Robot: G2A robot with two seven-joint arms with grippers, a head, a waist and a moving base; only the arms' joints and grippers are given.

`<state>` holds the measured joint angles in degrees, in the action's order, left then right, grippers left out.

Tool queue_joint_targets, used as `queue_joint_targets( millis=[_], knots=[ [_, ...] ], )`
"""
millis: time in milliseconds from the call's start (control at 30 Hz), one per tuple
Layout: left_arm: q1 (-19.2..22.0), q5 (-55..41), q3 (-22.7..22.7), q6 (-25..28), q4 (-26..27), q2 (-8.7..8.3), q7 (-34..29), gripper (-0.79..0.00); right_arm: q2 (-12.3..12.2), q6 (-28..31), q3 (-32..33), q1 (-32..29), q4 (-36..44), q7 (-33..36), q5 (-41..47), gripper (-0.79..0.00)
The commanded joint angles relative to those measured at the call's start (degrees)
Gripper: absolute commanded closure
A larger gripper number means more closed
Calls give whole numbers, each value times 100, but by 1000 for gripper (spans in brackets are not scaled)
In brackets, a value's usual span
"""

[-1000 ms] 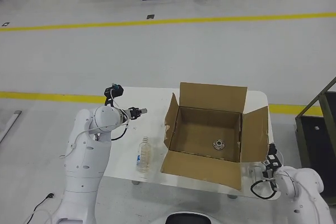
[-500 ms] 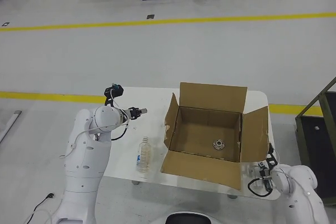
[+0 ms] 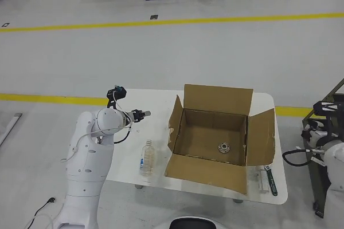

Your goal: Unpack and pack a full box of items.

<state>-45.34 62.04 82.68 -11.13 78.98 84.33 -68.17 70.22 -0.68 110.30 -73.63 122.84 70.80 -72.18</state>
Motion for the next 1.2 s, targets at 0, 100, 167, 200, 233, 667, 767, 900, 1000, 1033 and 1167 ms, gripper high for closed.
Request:
queue_joint_targets(
  millis=[0,100,167,200,233,667,767,900,1000,1033,1167],
  knots=[
    [0,0,0,0,0,0,0,-785,-3,-58,-259,261,231,-52,129,0],
    [0,0,0,0,0,0,0,-785,-4,-47,-811,598,405,-16,256,0],
    [0,0,0,0,0,0,0,-785,-12,160,-1325,808,467,111,174,0],
    [0,0,0,0,0,0,0,-785,-18,316,-1620,894,469,168,13,0],
    [0,0,0,0,0,0,0,-785,-21,483,-1959,967,437,220,-186,0],
    [0,0,0,0,0,0,0,-785,239,-111,-4797,1618,-2508,581,-1711,0],
    [0,0,0,0,0,0,0,-785,309,-293,-4997,1766,-3102,623,-1824,0],
    [0,0,0,0,0,0,0,-785,371,-305,-5128,1947,-3650,842,-1947,0],
    [0,0,0,0,0,0,0,-785,406,-229,-5145,2100,-3913,973,-1959,0],
    [0,0,0,0,0,0,0,-785,416,-222,-5140,2147,-3998,960,-1977,0],
    [0,0,0,0,0,0,0,-785,452,-150,-5152,2259,-4348,760,-2004,-314]
  ],
)
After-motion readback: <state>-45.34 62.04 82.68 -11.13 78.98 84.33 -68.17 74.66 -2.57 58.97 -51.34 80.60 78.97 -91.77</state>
